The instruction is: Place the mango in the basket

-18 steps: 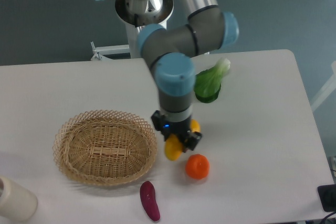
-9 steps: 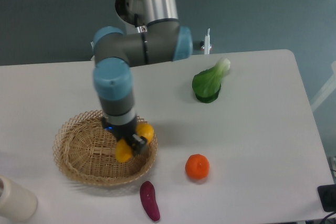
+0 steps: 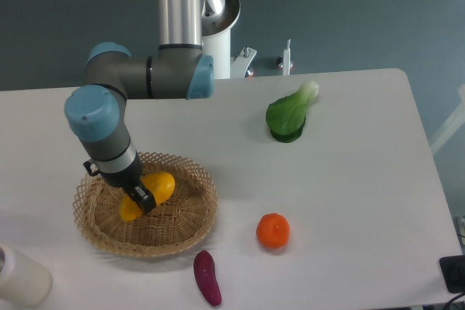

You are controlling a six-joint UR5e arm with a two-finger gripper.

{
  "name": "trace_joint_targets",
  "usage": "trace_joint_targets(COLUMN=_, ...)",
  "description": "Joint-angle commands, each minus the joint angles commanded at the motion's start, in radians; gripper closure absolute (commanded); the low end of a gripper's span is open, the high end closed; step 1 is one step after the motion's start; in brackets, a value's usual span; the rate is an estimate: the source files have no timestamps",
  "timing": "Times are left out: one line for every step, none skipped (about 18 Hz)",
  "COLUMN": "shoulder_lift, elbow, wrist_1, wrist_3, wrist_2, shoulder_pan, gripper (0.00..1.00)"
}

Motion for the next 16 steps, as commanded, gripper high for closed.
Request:
trace_joint_targets(shoulder_lift=0.003, elbow=0.002, wrist_1=-0.002, wrist_3=-0.002, wrist_2=-0.003, shoulder_pan=0.0, gripper=0.07)
trace_joint_targets(shoulder_lift=0.003, elbow=0.005, wrist_1=-0.003, wrist_3=-0.002, wrist_2=-0.014, shoulder_pan=-0.002, gripper=0.0)
trace_joint_targets(shoulder_lift=0.005, elbow=0.0, wrist_1=-0.002, wrist_3=-0.002, wrist_2=-0.017, shoulder_pan=-0.005, gripper=0.0)
trace_joint_targets(shoulder_lift=0.011, elbow=0.003, wrist_1=-0.003, wrist_3=-0.002, wrist_2=-0.02, shoulder_pan=-0.006, gripper=0.0)
trace_joint_targets(shoulder_lift=0.017, elbow=0.006, wrist_1=-0.002, wrist_3=0.0, wrist_2=-0.02, shoulder_pan=-0.006, gripper=0.0)
trace_joint_targets(shoulder_lift=0.014, elbow=0.012, wrist_1=-0.002, wrist_3=-0.002, wrist_2=-0.02, shoulder_pan=-0.005, gripper=0.0)
trace_joint_targets(shoulder_lift=0.011, elbow=0.021, wrist_1=-0.003, wrist_3=-0.003, wrist_2=-0.017, shoulder_pan=-0.003, gripper=0.0)
trace_joint_targets(shoulder_lift=0.015, elbow=0.026, wrist_1=-0.003, wrist_3=-0.003, wrist_2=-0.015, shoulder_pan=0.005, gripper=0.0)
trace_joint_targets(shoulder_lift=0.021, elbow=0.029, wrist_1=-0.005, wrist_3=0.003, wrist_2=-0.015, shoulder_pan=0.027, gripper=0.0)
trace_joint_targets(shoulder_lift=0.035, elbow=0.031, wrist_1=-0.005, wrist_3=0.008, wrist_2=-0.021, shoulder_pan=0.06, gripper=0.0)
trace_joint_targets(shoulder_lift=0.043, elbow=0.035, wrist_1=-0.011, wrist_3=0.012, wrist_2=-0.02, shoulder_pan=0.08, gripper=0.0)
trace_joint_targets(shoulder_lift=0.048, elbow=0.04, wrist_1=-0.012, wrist_3=0.015, wrist_2=-0.02, shoulder_pan=0.1, gripper=0.0)
trace_joint_targets(shoulder_lift=0.052, elbow=0.047, wrist_1=-0.015, wrist_3=0.017, wrist_2=-0.021, shoulder_pan=0.129, gripper=0.0)
trace_joint_targets(shoulder_lift=0.057, elbow=0.055, wrist_1=-0.018, wrist_3=0.02, wrist_2=-0.021, shoulder_pan=0.153, gripper=0.0)
trace_joint_targets(shoulder_lift=0.055, elbow=0.061, wrist_1=-0.018, wrist_3=0.035, wrist_2=-0.02, shoulder_pan=0.17, gripper=0.0)
trace_joint_targets(shoulder_lift=0.055, elbow=0.066, wrist_1=-0.02, wrist_3=0.066, wrist_2=-0.018, shoulder_pan=0.188, gripper=0.0)
